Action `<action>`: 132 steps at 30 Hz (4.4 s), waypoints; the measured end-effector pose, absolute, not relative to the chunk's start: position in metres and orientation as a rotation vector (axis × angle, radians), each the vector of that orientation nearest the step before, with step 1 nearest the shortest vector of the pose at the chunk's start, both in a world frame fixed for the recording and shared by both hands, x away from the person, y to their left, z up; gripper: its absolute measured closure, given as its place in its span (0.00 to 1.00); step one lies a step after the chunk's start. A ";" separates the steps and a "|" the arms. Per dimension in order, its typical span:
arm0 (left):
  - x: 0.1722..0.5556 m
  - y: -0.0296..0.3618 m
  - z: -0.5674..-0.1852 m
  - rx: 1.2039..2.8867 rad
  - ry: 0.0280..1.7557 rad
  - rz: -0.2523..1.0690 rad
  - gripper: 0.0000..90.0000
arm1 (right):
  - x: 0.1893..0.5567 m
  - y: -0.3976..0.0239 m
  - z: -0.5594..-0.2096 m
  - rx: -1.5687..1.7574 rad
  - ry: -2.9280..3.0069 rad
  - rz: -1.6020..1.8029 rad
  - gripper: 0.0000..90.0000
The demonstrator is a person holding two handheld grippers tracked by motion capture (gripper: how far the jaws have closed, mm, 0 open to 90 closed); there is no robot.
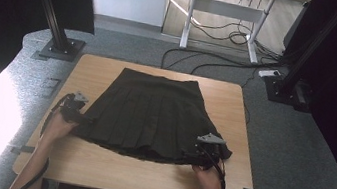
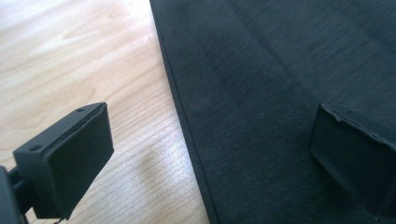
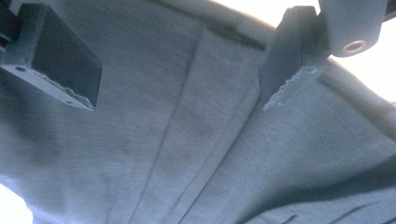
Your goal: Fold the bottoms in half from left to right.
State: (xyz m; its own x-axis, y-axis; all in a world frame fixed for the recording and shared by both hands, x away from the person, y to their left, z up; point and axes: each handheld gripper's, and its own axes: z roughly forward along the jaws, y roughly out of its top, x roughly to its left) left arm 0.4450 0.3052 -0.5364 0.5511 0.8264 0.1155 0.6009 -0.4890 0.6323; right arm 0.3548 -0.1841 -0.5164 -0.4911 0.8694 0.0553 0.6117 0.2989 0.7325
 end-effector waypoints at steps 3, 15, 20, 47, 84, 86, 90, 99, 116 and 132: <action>0.444 0.306 -0.540 2.232 1.160 0.544 0.00 | 0.360 -0.180 -0.524 1.341 2.236 0.981 0.17; 0.410 0.303 -0.546 2.120 1.244 0.522 0.04 | 0.363 -0.185 -0.544 1.361 2.255 0.905 0.21; 0.384 0.285 -0.545 2.155 1.185 0.531 0.04 | 0.365 -0.203 -0.543 1.387 2.244 0.879 0.21; 0.336 0.224 -0.534 2.254 1.054 0.474 0.06 | 0.378 -0.268 -0.539 1.475 2.165 0.839 0.20; 0.468 0.252 -0.491 2.179 1.175 0.405 0.10 | 0.350 -0.162 -0.488 1.101 2.379 1.043 0.15; 0.471 0.252 -0.491 2.178 1.178 0.404 0.07 | 0.350 -0.156 -0.483 1.073 2.375 1.047 0.15; 0.479 0.250 -0.490 2.168 1.190 0.385 0.06 | 0.353 -0.139 -0.479 1.019 2.415 1.066 0.15; 0.491 0.245 -0.498 2.173 1.172 0.359 0.05 | 0.357 -0.099 -0.488 0.923 2.514 1.076 0.15; 0.512 0.237 -0.517 2.179 1.170 0.390 0.05 | 0.345 -0.020 -0.512 0.701 2.714 1.113 0.05; 0.523 0.236 -0.523 2.141 1.189 0.429 0.12 | 0.324 0.046 -0.525 0.470 2.853 1.066 0.05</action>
